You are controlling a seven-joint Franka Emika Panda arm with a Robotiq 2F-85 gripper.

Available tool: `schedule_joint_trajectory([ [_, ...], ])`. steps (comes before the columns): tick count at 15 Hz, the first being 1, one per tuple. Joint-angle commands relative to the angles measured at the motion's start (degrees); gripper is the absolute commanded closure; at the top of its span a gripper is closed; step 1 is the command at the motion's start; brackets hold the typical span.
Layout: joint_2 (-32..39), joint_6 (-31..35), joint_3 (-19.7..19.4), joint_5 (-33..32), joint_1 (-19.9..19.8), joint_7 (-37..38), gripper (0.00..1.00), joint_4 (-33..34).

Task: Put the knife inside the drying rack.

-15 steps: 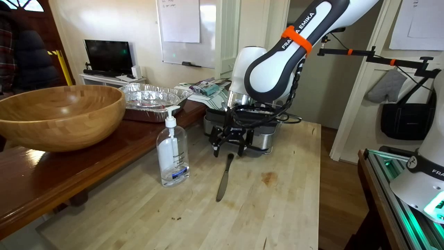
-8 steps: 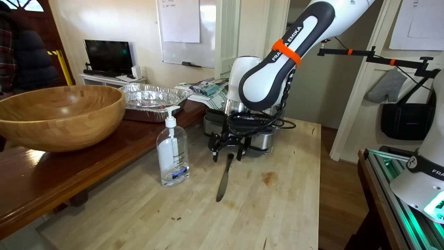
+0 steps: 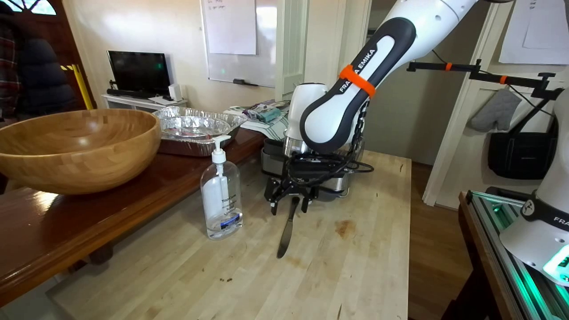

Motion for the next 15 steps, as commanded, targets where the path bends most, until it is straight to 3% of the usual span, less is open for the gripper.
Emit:
schedule_joint_trajectory([
  [1, 2.9, 0.5, -1.1, -0.9, 1.5, 1.8, 0.0, 2.1],
  [8, 5.3, 0.2, -1.9, -1.3, 2.4, 2.3, 0.0, 4.1],
  [9, 5.5, 0.2, -2.1, -1.4, 2.6, 2.4, 0.24, 4.2],
  [10, 5.7, 0.2, -2.1, -1.4, 2.7, 2.4, 0.26, 4.4],
  [15, 5.8, 0.1, -2.5, -1.9, 3.1, 2.6, 0.64, 4.8],
])
